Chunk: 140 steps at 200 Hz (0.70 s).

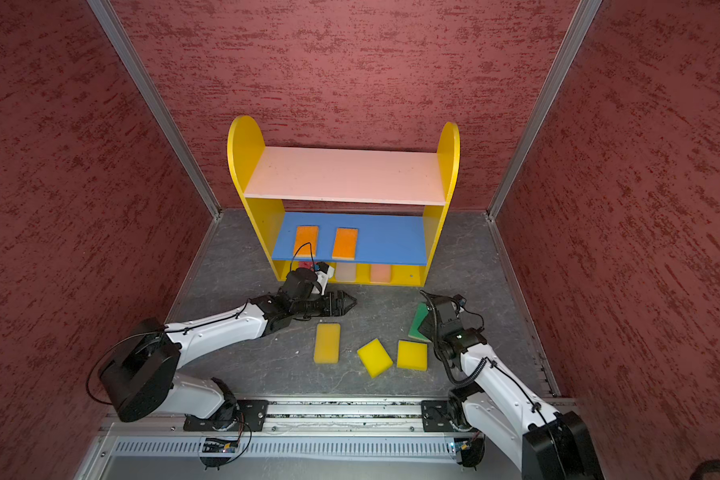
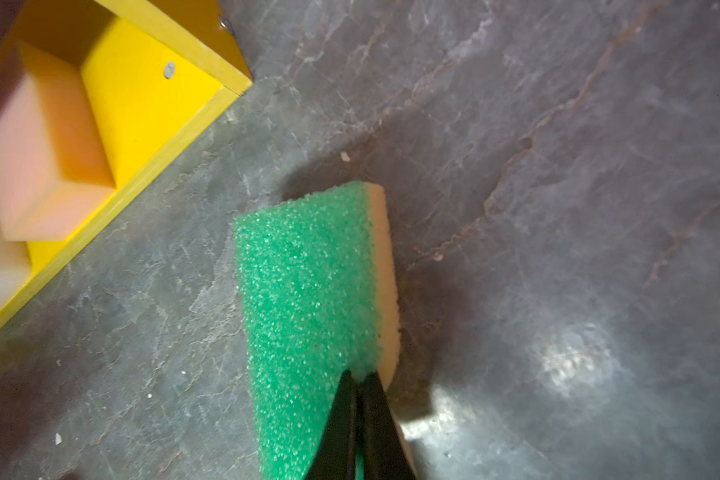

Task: Place and organize the cleaning sponges onto the shelf
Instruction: 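Close the right gripper on the green sponge's end, then lift the green sponge and carry it to the blue board beside the orange sponges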

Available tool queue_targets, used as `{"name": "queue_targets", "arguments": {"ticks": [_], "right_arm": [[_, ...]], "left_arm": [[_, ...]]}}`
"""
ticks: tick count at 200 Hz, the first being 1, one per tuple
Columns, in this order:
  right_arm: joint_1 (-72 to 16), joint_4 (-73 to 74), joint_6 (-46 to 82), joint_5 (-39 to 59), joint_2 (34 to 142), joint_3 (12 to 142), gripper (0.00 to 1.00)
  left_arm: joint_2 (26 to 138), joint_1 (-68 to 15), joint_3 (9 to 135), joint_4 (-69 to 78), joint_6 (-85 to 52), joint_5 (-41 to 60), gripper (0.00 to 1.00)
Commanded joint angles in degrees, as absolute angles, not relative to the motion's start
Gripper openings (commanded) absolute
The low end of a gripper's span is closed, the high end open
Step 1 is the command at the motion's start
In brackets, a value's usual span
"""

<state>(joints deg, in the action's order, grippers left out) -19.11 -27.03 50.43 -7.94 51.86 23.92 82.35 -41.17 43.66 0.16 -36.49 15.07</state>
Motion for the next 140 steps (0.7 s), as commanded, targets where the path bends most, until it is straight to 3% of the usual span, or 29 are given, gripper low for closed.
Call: {"name": "queue_targets", "arguments": {"ticks": [1, 85, 140], "right_arm": [[-18.82, -30.03, 48.48, -7.49, 49.05, 26.68, 0.00], [-19.00, -31.76, 40.78, -2.13, 43.43, 32.62, 0.00], [-22.61, -34.03, 39.67, -4.73, 45.10, 40.32, 0.00]], "left_arm": [[81.69, -41.39, 45.96, -0.31, -35.43, 14.73, 0.91], [82.23, -41.64, 47.97, -0.83, -35.17, 14.16, 0.90], [79.26, -41.37, 48.96, -3.24, -34.68, 10.94, 0.90]]}}
